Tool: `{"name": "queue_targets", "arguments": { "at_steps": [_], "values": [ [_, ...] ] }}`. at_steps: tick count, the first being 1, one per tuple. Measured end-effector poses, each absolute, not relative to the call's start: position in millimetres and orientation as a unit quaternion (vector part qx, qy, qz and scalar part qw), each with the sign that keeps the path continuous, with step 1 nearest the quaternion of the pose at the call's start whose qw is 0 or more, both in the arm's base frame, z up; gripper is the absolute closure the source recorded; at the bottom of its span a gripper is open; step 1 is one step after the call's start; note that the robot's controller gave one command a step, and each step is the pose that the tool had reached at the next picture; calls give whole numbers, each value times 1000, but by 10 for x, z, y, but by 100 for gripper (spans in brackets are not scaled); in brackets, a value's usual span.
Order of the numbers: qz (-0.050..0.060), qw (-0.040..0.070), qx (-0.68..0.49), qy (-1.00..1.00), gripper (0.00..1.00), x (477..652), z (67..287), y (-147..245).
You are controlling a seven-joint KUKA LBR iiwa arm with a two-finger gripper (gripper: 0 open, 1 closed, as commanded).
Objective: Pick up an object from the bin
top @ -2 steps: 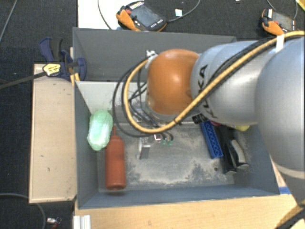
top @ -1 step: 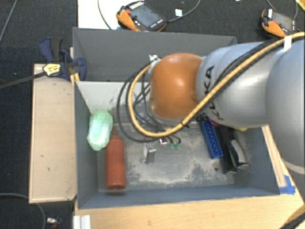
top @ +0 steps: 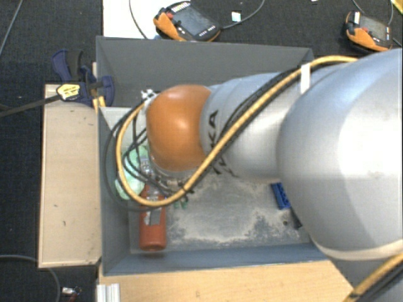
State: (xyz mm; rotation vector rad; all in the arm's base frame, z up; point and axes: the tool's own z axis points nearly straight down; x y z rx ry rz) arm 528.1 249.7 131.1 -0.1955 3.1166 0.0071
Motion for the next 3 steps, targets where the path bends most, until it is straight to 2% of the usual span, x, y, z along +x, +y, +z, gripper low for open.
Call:
{"name": "queue_targets", "arguments": {
  "at_steps": [1,2,3],
  "values": [
    [0,8,-67,998,0,5213,1272,2301],
    [-4,14,-61,998,0,5486,894,2374],
    [0,12,-79,997,0,5404,854,2226]
  ]
}}
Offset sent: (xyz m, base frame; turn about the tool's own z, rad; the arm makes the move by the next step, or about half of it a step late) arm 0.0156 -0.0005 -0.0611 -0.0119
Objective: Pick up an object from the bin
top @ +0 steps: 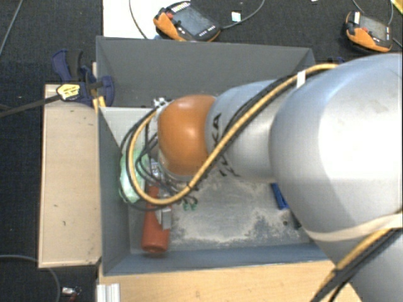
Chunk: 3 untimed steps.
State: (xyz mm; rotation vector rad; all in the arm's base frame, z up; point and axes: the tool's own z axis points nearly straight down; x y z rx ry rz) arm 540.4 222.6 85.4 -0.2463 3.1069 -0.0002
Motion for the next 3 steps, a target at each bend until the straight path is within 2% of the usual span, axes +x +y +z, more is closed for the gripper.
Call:
{"name": "queue_targets", "arguments": {
  "at_steps": [1,2,3],
  "values": [
    [-4,12,-69,998,0,5583,907,2286],
    [-4,7,-106,994,0,5764,821,2163],
    [-2,13,-126,992,0,5769,779,2018]
  ]
}}
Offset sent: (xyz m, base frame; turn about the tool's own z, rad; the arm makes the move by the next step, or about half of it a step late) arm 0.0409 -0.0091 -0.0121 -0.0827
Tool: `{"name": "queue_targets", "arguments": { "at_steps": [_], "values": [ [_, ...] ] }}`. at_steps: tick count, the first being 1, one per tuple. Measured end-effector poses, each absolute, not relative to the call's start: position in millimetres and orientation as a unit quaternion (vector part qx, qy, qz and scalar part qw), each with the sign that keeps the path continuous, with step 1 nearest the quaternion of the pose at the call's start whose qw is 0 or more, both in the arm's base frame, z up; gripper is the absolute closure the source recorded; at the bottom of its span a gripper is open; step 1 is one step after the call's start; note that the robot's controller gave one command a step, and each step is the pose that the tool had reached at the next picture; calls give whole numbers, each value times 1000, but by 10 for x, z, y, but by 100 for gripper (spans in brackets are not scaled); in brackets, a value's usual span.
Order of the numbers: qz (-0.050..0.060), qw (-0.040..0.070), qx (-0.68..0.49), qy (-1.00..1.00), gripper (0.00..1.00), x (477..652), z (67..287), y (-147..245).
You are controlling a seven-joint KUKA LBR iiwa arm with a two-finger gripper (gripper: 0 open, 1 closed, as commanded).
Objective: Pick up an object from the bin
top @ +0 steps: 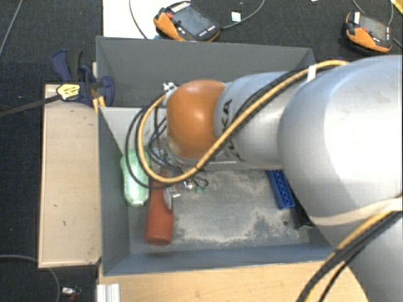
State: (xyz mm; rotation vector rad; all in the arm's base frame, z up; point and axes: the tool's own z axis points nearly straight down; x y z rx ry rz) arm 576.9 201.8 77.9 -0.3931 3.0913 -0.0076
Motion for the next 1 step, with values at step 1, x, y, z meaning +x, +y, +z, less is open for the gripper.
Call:
{"name": "queue_targets", "arguments": {
  "at_steps": [1],
  "values": [
    [-3,13,-130,991,0,5783,776,1952]
  ]
}}
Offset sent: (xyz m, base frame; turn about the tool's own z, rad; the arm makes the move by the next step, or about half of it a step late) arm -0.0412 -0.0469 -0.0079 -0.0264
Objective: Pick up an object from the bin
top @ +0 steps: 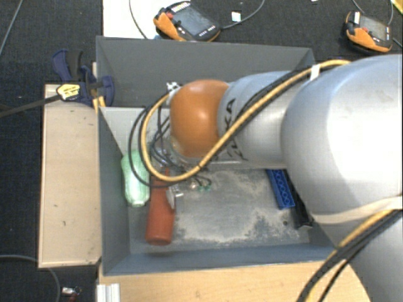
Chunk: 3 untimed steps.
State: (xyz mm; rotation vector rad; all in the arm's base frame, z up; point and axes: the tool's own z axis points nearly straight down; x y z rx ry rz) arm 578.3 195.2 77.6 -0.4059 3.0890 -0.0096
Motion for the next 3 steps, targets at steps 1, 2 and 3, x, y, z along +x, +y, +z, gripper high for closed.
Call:
{"name": "queue_targets", "arguments": {
  "at_steps": [1,2,3],
  "values": [
    [-4,13,-137,990,0,5360,703,1532],
    [-2,18,-139,990,0,5255,708,1529],
    [-4,20,-259,966,100,5155,803,1676]
  ]
}}
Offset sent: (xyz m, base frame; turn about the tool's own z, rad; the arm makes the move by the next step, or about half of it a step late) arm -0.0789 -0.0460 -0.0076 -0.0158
